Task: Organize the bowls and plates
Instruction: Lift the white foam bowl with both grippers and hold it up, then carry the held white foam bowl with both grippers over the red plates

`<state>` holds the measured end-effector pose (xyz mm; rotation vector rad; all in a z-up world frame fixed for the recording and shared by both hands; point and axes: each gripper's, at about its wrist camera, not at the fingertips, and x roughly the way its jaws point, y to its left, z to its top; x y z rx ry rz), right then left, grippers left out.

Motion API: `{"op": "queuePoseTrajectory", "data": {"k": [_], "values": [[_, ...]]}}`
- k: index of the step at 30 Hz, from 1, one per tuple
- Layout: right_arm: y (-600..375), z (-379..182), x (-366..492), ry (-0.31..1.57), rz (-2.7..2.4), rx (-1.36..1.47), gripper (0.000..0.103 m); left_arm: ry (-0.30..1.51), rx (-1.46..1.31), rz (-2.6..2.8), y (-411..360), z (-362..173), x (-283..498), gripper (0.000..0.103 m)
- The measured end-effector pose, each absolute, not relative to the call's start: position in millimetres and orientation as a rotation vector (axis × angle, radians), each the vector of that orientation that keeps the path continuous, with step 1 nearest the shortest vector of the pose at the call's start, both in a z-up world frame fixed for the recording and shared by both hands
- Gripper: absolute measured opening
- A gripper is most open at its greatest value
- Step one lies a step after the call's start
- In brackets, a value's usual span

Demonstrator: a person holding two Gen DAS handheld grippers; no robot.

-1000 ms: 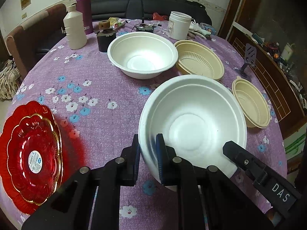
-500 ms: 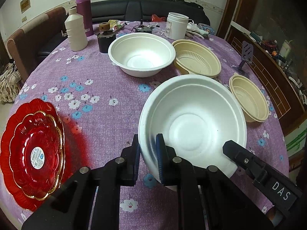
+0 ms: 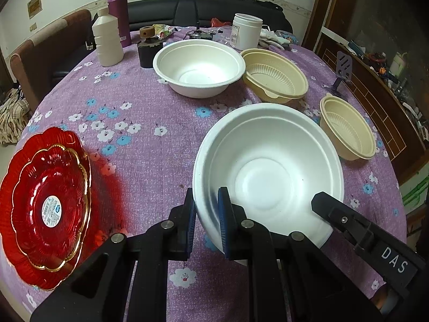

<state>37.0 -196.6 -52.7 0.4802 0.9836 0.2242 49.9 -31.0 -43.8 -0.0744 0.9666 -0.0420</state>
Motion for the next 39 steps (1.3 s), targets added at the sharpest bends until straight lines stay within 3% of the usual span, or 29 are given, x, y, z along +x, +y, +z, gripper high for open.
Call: {"op": "queuePoseTrajectory", "data": {"k": [39], "values": [[-156.1, -34.7, 31.8, 0.962, 0.308, 0.406, 0.01, 0.915, -0.125, 0.011, 9.7, -24.3, 19.4, 0.014]]}}
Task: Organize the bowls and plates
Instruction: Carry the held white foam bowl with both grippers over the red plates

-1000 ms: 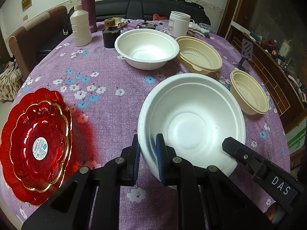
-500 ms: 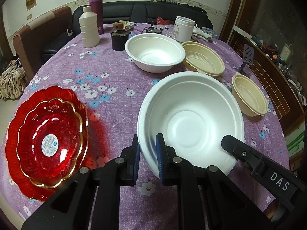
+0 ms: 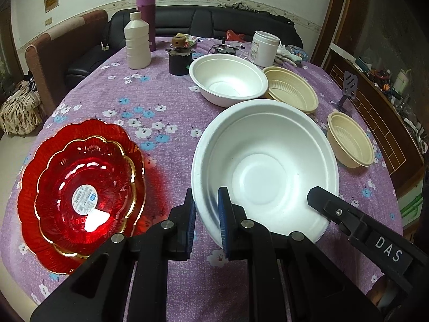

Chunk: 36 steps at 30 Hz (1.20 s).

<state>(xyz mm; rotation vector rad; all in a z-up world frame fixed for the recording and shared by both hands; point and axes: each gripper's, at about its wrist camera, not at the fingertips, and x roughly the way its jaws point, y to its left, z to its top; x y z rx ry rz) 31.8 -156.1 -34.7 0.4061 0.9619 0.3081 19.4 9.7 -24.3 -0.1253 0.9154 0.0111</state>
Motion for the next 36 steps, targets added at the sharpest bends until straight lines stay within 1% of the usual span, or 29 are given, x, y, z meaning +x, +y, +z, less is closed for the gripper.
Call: {"op": "queuePoseTrajectory", "data": {"k": [15, 36], "values": [[-131.0, -20.8, 37.6, 0.942, 0.38, 0.381, 0.01, 0.886, -0.147, 0.066, 33.9, -12.4, 11.8, 0.014], [-54.9, -6.6, 46.7, 0.943, 0.53, 0.319, 0.01, 0.847, -0.197, 0.217, 100.8, 0.7, -1.2, 0.015]]}}
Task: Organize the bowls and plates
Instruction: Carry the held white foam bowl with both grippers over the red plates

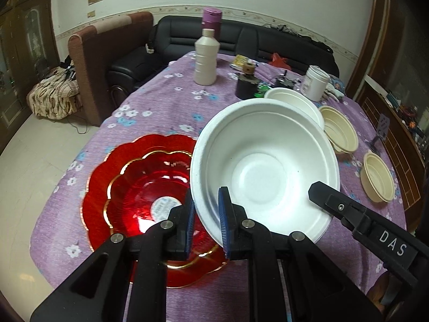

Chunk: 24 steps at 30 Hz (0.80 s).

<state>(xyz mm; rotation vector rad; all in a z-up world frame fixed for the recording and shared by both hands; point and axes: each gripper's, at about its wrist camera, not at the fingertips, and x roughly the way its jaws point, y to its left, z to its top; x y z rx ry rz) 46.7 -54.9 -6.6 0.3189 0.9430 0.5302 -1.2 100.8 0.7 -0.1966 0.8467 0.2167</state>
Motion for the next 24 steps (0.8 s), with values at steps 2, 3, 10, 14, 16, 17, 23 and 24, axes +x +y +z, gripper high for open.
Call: {"op": "queuePoseTrajectory", "data": {"k": [2, 3, 10, 14, 16, 17, 23, 24], "values": [[-48.5, -7.3, 48.0, 0.947, 0.542, 0.312, 0.01, 0.846, -0.202, 0.226, 106.4, -0.1, -2.8, 0.015], [-45.3, -7.2, 47.7, 0.948, 0.546, 0.31, 0.01, 0.847, -0.204, 0.23, 108.4, -0.5, -3.1, 0.015], [-31.1, -8.5, 46.9, 0.958, 0.565, 0.297, 0.01, 0.847, -0.218, 0.25, 119.9, -2.1, -6.8, 0.015], [-25.4, -8.6, 45.6, 0.961, 0.57, 0.293, 0.01, 0.848, -0.221, 0.258, 123.8, -3.0, -8.5, 0.015], [-22.7, -8.7, 45.5, 0.964, 0.573, 0.29, 0.01, 0.85, -0.225, 0.261, 126.5, -3.5, -8.9, 0.015], [-20.4, -8.5, 45.1, 0.965, 0.574, 0.289, 0.01, 0.85, -0.226, 0.263, 127.8, -3.8, -9.0, 0.015], [-2.0, 2.2, 51.2, 0.961, 0.6, 0.264, 0.009, 0.833, -0.24, 0.283, 142.1, 5.1, -9.9, 0.015], [2.2, 6.0, 52.0, 0.955, 0.607, 0.257, 0.009, 0.825, -0.24, 0.29, 145.0, 8.0, -10.4, 0.015]]}}
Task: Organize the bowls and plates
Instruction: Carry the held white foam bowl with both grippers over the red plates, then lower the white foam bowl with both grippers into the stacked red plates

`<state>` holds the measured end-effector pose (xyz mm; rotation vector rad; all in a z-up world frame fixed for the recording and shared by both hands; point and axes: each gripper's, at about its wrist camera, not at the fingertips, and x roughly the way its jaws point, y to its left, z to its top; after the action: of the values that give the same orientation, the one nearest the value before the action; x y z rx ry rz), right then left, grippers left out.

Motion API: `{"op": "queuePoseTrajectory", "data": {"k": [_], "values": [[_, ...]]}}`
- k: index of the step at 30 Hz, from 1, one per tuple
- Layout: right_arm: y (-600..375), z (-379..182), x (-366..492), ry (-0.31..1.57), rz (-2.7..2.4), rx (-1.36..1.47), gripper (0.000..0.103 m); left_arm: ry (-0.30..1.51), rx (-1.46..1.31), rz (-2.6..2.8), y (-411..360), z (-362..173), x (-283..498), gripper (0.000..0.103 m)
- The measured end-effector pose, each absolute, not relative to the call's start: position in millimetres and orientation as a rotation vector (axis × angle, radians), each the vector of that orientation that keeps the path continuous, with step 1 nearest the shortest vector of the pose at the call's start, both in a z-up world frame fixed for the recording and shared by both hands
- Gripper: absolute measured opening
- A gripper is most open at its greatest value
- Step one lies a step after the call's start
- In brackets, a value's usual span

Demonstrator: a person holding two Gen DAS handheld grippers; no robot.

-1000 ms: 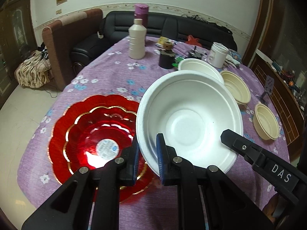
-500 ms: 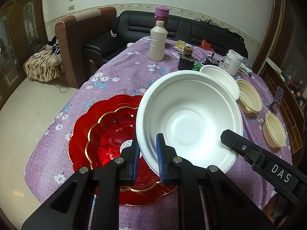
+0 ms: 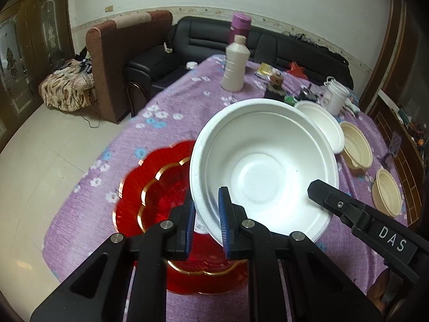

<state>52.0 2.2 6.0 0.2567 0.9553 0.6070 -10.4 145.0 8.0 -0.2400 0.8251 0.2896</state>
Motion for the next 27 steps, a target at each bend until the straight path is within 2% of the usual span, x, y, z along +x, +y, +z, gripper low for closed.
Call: {"op": "queuePoseTrajectory", "data": {"k": [6, 27], "values": [[24.6, 11.0, 56.5, 0.959, 0.645, 0.228, 0.009, 0.813, -0.256, 0.327, 166.5, 12.7, -13.2, 0.015], [46.1, -47.9, 61.2, 1.111, 0.633, 0.193, 0.009, 0.951, -0.253, 0.351, 175.5, -39.9, -11.0, 0.015]]}}
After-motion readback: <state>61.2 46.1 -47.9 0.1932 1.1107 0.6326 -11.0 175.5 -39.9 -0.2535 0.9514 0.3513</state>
